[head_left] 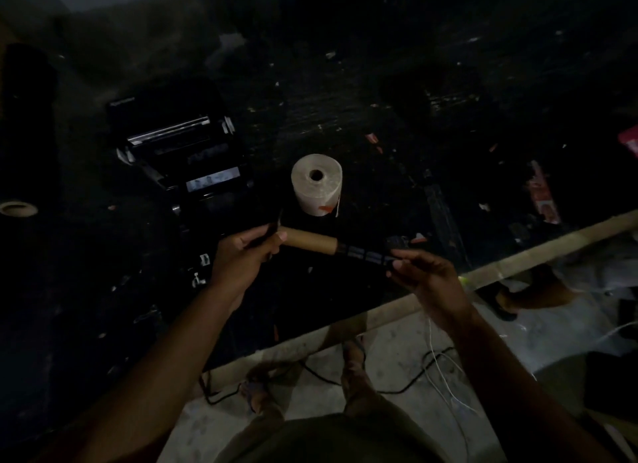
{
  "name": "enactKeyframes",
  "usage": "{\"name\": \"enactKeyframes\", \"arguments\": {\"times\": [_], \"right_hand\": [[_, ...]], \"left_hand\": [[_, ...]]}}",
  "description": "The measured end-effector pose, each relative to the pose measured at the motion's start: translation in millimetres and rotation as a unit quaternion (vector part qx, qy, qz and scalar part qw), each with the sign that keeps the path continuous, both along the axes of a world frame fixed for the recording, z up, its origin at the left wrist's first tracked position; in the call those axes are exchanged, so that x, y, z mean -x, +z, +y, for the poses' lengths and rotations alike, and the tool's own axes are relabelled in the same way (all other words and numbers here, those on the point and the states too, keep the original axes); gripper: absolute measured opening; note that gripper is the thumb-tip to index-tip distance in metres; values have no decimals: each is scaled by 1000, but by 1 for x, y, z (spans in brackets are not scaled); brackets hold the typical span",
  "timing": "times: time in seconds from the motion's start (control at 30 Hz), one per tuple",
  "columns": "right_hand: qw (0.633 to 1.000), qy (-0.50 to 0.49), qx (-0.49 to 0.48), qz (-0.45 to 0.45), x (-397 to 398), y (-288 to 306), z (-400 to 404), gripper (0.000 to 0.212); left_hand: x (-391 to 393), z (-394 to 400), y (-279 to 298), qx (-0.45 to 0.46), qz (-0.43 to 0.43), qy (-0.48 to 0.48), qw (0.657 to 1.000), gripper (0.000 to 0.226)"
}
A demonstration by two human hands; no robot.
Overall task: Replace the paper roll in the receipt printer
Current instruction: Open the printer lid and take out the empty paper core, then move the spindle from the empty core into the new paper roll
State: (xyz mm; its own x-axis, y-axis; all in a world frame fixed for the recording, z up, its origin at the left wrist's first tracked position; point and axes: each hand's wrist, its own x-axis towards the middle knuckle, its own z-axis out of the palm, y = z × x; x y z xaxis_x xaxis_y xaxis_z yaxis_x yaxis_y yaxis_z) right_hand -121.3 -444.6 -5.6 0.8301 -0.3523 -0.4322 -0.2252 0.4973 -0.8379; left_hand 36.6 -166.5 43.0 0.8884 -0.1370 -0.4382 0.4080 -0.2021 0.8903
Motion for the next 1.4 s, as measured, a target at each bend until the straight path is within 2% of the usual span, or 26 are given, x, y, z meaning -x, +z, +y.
{"name": "enactKeyframes", "arguments": {"times": [0.17, 0.27, 0.4, 0.57, 0.73, 0.83, 0.9, 0.97, 1.07, 1.13, 1.27, 1.4], "right_hand": [[996, -66, 56, 16, 15, -12, -38, 30], [990, -98, 101, 32, 3, -18, -40, 27], [967, -126, 194, 108, -24, -38, -34, 24], [939, -115, 274, 172, -42, -58, -22, 17], [902, -38, 383, 196, -45, -65, -18, 28], [835, 14, 512, 202, -46, -70, -14, 30], [814, 46, 537, 218, -46, -75, -11, 32], [809, 81, 537, 227, -45, -80, -10, 33], [831, 54, 509, 219, -43, -82, -7, 32], [840, 32, 498, 215, -42, -81, -5, 33], [840, 30, 504, 197, -41, -80, -4, 32], [840, 24, 506, 194, -39, -80, -4, 30]], "left_hand": [[-19, -3, 8, -48, -50, -34, 997, 25], [-17, -26, 2, -105, -45, -110, 987, 29], [-8, -63, -18, -164, -18, -188, 968, 35], [-15, -87, -44, -227, 14, -185, 956, 29], [-20, -94, -60, -251, 54, -118, 959, 38], [-19, -98, -62, -297, 3, -136, 945, 31], [-18, -101, -59, -329, -28, -153, 931, 32], [-14, -103, -50, -375, -68, -188, 905, 42], [-8, -99, -41, -436, -252, -239, 830, 49], [-12, -100, -35, -434, -336, -206, 810, 54], [-46, -117, -22, -459, -345, -170, 801, 72], [-75, -133, -18, -491, -300, -248, 779, 82]]}}
